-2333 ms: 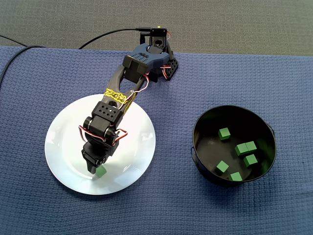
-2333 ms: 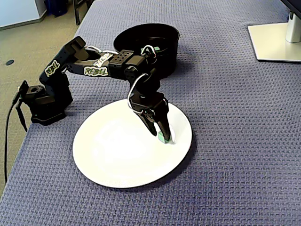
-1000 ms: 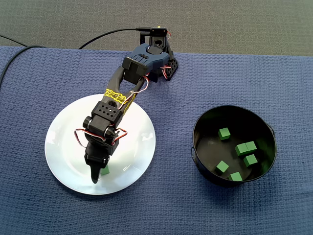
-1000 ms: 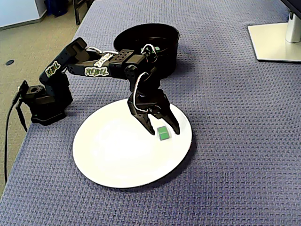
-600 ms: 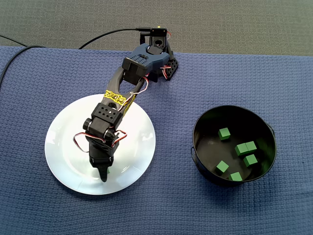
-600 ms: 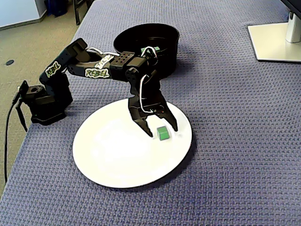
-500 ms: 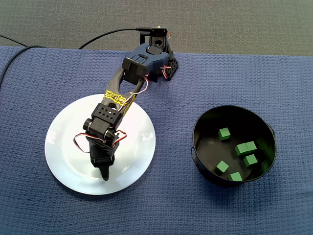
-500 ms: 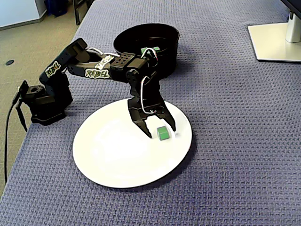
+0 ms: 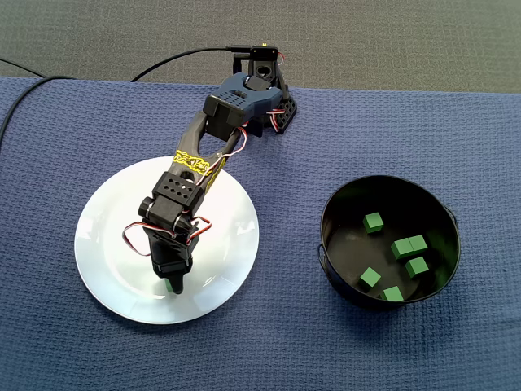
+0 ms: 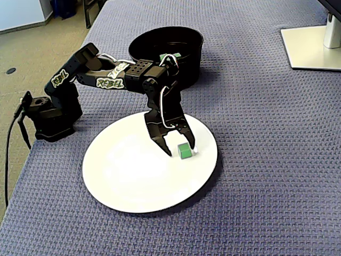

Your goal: Pick up the items on the white plate and put them in the black container.

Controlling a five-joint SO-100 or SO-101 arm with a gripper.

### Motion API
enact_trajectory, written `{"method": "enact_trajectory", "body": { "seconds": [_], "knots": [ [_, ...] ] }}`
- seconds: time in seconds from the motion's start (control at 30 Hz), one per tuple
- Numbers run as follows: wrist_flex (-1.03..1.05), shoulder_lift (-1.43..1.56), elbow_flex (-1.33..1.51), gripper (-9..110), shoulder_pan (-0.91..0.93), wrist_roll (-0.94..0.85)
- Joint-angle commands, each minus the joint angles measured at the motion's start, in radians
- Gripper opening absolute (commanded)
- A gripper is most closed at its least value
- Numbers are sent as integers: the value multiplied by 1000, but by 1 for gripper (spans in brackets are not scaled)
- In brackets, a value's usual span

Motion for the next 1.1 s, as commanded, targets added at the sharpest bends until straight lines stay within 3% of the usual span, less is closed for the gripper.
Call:
{"method": "enact_trajectory", "body": {
  "seconds": [0.0,0.13,0.27,0.63,0.87,1.07],
  "knots": [
    [-20,2,-51,11,15,8],
    [-28,0,-64,9,20,9],
    [-28,-3,-74,0,21,8],
    [41,155,-164,0,69,83],
    [-75,614,138,0,61,0],
    [-173,1046,365,0,-104,-110]
  ]
}}
